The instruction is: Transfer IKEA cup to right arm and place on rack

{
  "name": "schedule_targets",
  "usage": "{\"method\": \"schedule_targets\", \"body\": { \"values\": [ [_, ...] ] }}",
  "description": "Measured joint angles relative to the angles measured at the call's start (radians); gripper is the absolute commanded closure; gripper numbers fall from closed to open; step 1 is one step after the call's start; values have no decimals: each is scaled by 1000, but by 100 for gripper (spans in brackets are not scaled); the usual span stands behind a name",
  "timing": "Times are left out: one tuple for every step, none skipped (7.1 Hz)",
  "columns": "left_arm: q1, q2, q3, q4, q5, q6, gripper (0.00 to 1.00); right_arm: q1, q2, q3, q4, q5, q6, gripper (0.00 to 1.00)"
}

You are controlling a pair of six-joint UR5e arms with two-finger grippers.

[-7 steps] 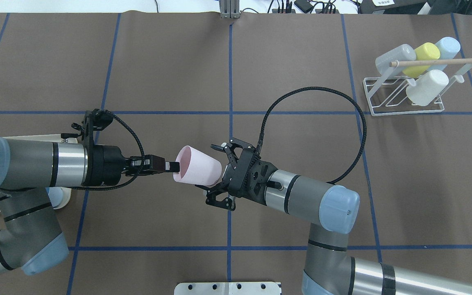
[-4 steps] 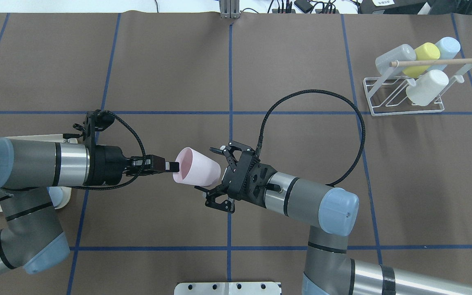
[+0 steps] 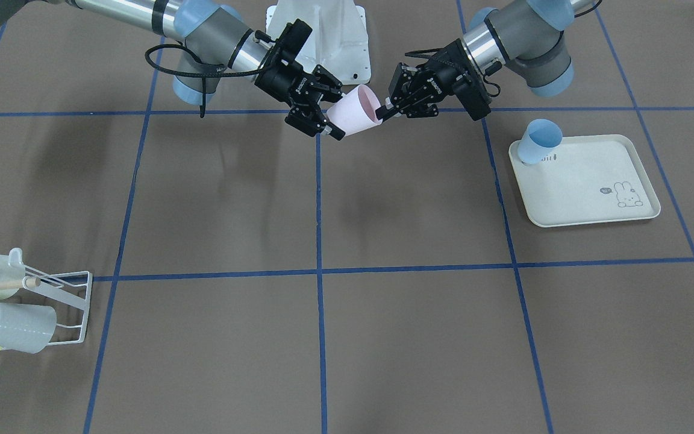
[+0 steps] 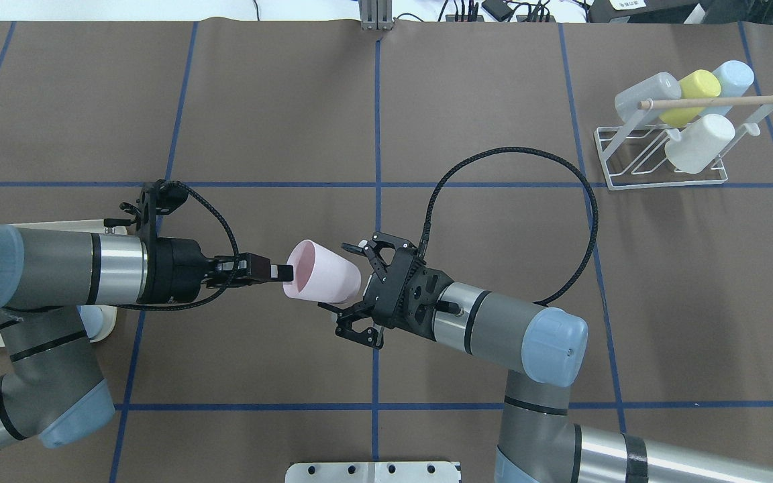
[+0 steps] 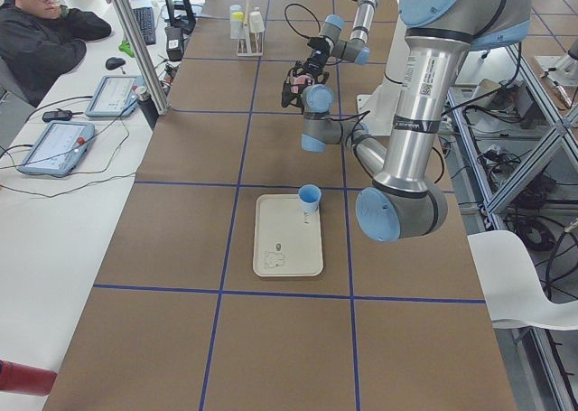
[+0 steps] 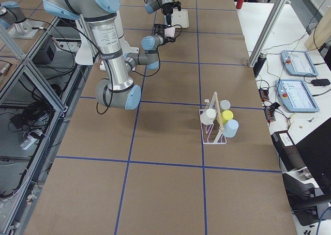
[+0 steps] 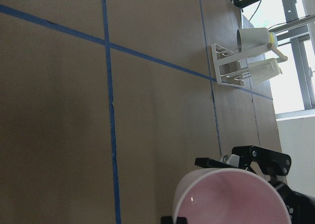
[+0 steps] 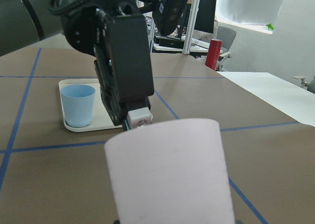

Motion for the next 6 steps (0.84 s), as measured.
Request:
{"method": "schedule_targets", "body": {
  "values": [
    [-2, -2, -2, 0, 1, -1, 0, 1, 0, 0, 0, 0, 0, 69],
    [-5, -6, -8, -1, 11, -1, 0, 2, 2, 1, 0, 0, -1, 73],
    [-15, -6, -15, -1, 20, -1, 0, 2, -1, -1, -1, 0, -2, 79],
    [-38, -4, -16, 2, 17, 1, 0, 4, -5, -1, -5, -1, -4, 83],
    [-76, 4, -16, 13, -4, 8, 0, 8, -10, -4, -12, -1, -7, 88],
    [-117, 34, -20, 36, -34, 51, 0, 16, -19, -6, -16, -9, -9, 98]
  ]
}}
